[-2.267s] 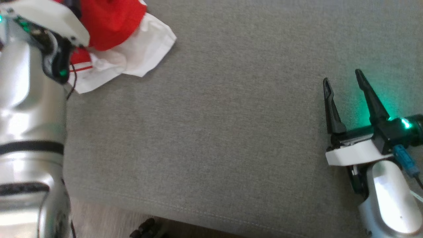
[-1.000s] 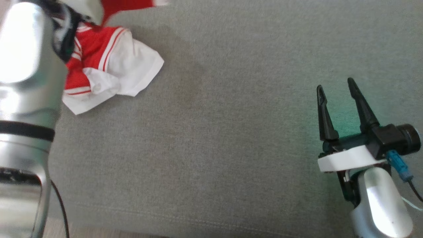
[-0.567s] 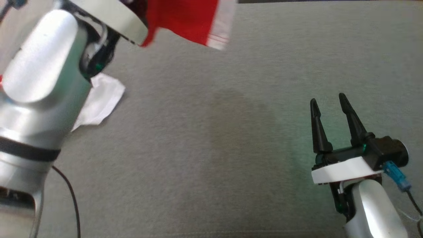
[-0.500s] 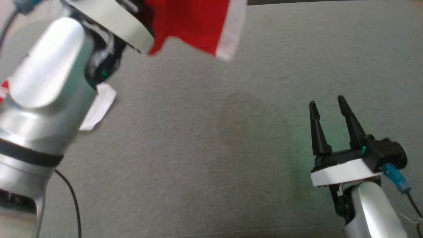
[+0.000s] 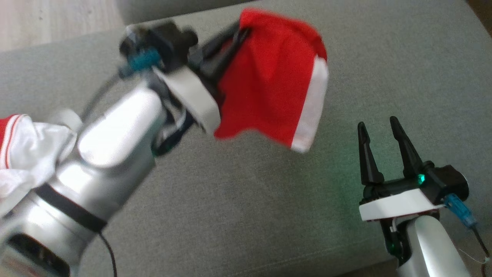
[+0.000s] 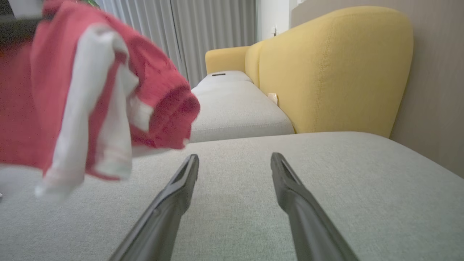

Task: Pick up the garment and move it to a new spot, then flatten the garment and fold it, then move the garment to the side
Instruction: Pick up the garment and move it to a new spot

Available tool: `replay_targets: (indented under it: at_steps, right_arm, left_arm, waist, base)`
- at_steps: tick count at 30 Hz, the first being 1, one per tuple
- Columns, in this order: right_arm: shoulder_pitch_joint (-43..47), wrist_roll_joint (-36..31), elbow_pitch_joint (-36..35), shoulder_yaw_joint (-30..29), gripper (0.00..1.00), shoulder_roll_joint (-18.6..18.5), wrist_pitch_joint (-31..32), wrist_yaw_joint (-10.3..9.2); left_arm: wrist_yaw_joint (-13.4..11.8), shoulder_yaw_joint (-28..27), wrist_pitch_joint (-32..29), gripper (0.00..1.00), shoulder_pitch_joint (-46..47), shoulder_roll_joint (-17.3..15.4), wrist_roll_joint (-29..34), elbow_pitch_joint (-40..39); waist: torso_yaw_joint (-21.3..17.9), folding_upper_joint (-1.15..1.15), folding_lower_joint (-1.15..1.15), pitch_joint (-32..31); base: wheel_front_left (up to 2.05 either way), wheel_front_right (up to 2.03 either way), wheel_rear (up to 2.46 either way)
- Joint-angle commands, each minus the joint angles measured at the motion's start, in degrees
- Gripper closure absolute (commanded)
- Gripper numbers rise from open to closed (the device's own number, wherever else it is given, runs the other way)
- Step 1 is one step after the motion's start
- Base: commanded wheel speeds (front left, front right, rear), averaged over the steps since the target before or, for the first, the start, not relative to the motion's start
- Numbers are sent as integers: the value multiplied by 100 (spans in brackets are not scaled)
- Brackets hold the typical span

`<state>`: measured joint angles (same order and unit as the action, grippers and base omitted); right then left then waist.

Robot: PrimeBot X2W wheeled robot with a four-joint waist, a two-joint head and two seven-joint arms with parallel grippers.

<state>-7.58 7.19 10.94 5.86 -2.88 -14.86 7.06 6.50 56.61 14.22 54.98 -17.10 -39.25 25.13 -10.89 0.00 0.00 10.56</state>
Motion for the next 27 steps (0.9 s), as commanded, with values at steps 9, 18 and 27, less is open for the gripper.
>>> replay_targets:
  at_steps: [9,18,27]
  right_arm:
    - [-283,45,-167,198,0,0,-14,43]
    - [-37,-103,-62,112,0,0,-14,43]
    - [292,-228,8,11,0,0,-14,43]
  left_arm:
    - [-304,-768,75,100,-1185,717,212,881]
    - [-688,-1913,77,0,-2237,1169,1185,263]
    - [-667,-3249,77,0,-3488,1293,2002,-918]
  waist:
    - [-160,0,0,405]
    - [215,0,0,28]
    - [712,0,0,-615]
  base:
    - [0,0,0]
    - [0,0,0]
    - [0,0,0]
